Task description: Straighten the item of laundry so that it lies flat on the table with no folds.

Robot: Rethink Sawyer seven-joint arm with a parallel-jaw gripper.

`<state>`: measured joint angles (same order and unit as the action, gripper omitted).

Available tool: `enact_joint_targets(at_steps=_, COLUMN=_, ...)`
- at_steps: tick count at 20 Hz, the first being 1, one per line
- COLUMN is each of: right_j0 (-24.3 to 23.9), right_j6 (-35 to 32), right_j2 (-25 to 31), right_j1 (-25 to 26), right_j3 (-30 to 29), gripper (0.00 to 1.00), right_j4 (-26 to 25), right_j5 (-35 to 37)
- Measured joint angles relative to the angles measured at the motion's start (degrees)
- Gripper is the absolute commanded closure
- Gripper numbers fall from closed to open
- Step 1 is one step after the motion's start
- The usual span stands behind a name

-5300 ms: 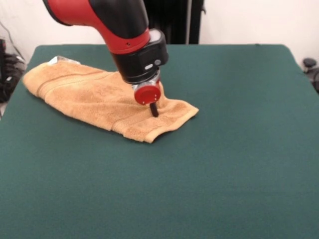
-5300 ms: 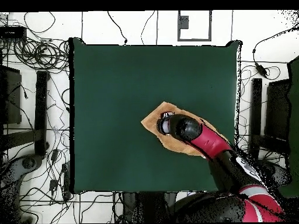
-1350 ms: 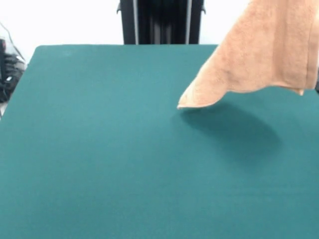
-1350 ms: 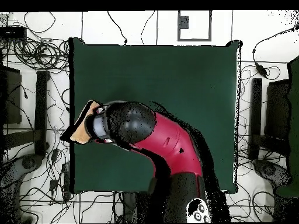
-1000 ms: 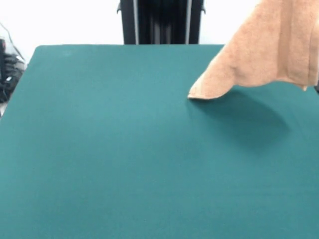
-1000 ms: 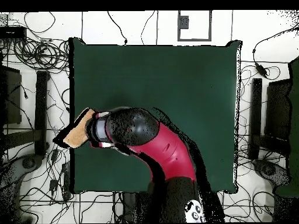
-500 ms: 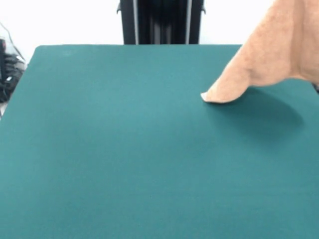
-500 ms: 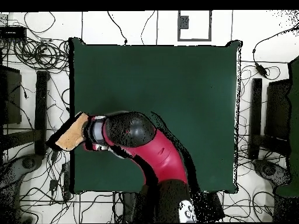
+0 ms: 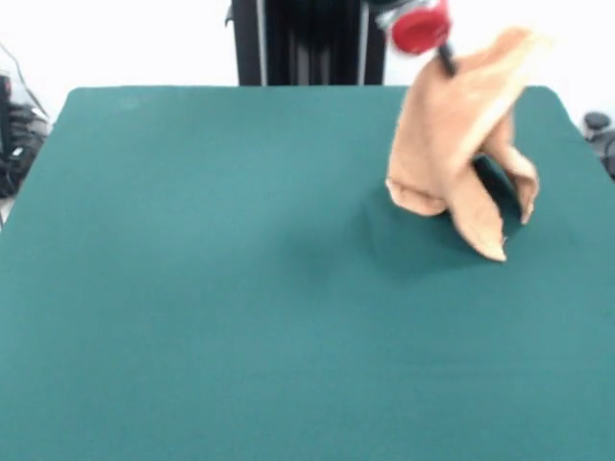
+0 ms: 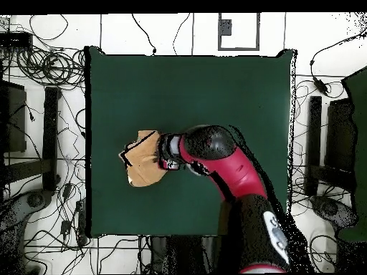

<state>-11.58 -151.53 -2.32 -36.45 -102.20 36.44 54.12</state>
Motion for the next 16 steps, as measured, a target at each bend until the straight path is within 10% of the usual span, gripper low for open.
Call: enact_joint_targets(at_steps=16, right_j0=-9.0, right_j6=0.0, right_j2=0.1, right_j1=6.0, right_j3=18.9, gripper=1.0, right_j4=-22.5, right_j5=-1.5)
